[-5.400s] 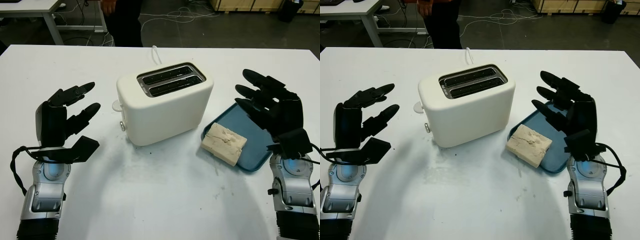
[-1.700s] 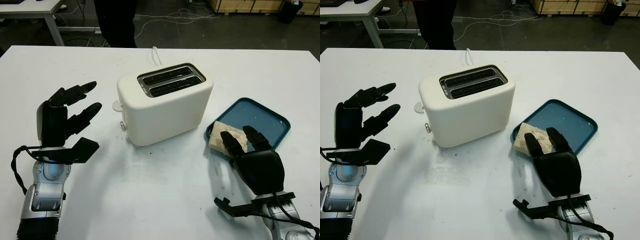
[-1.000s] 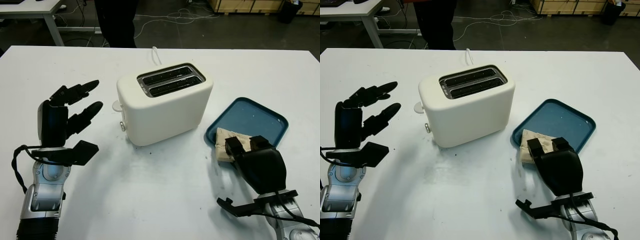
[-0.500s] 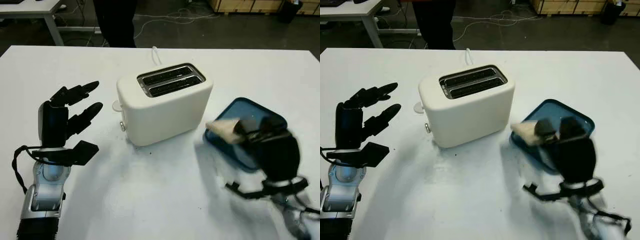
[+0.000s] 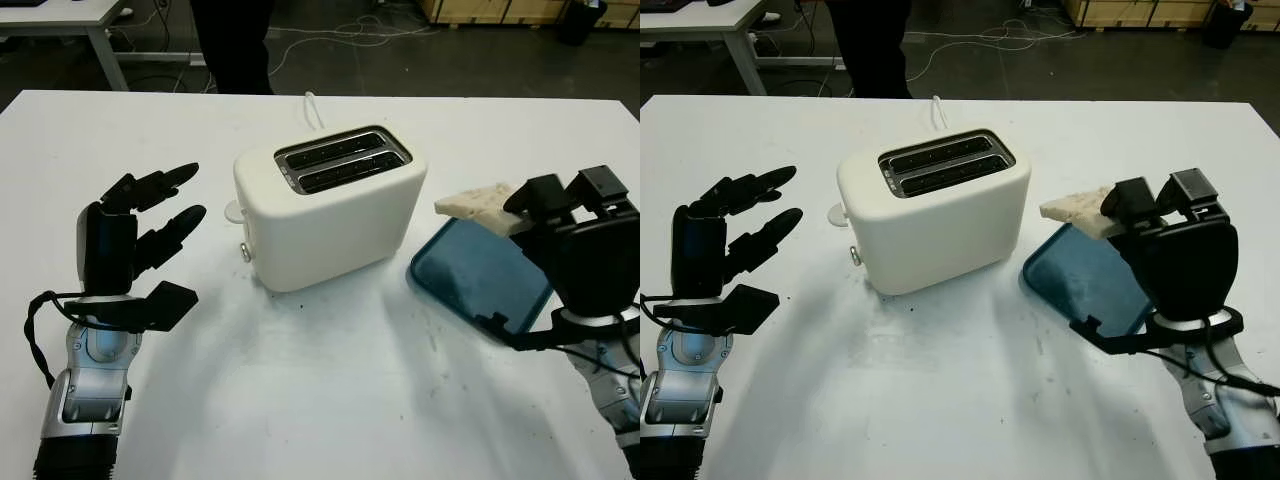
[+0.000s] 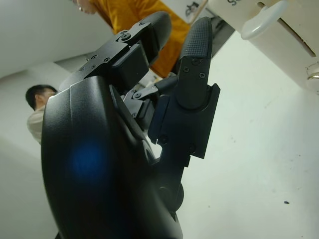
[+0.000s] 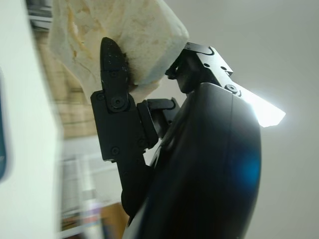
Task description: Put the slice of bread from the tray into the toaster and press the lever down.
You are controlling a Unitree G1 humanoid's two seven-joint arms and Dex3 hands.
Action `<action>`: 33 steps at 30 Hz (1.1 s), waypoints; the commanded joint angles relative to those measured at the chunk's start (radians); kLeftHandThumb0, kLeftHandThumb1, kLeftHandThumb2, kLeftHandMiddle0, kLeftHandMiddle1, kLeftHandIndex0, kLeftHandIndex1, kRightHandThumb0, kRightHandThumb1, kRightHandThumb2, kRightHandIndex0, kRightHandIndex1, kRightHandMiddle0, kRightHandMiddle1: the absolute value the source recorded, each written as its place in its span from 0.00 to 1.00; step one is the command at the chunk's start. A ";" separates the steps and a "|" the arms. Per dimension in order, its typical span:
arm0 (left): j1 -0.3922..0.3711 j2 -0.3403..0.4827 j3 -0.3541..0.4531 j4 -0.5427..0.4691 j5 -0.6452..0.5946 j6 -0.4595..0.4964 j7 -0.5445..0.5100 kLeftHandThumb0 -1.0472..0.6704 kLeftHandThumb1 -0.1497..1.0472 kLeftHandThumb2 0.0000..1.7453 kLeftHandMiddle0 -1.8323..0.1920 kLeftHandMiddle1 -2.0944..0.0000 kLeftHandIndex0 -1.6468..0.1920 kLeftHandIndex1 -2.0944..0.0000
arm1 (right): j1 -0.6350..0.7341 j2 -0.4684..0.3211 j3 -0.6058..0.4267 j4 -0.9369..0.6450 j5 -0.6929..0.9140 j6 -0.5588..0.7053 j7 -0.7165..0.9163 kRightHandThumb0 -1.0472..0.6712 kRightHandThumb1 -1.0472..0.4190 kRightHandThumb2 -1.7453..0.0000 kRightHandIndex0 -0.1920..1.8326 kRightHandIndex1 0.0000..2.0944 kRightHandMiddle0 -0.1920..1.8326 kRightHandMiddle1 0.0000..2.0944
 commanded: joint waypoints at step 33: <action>0.011 0.002 0.000 -0.012 0.027 0.009 0.019 0.34 0.89 0.09 0.61 0.54 0.40 1.00 | -1.224 -0.034 0.258 0.415 0.533 0.500 1.297 0.52 0.09 0.95 0.51 0.80 0.46 0.74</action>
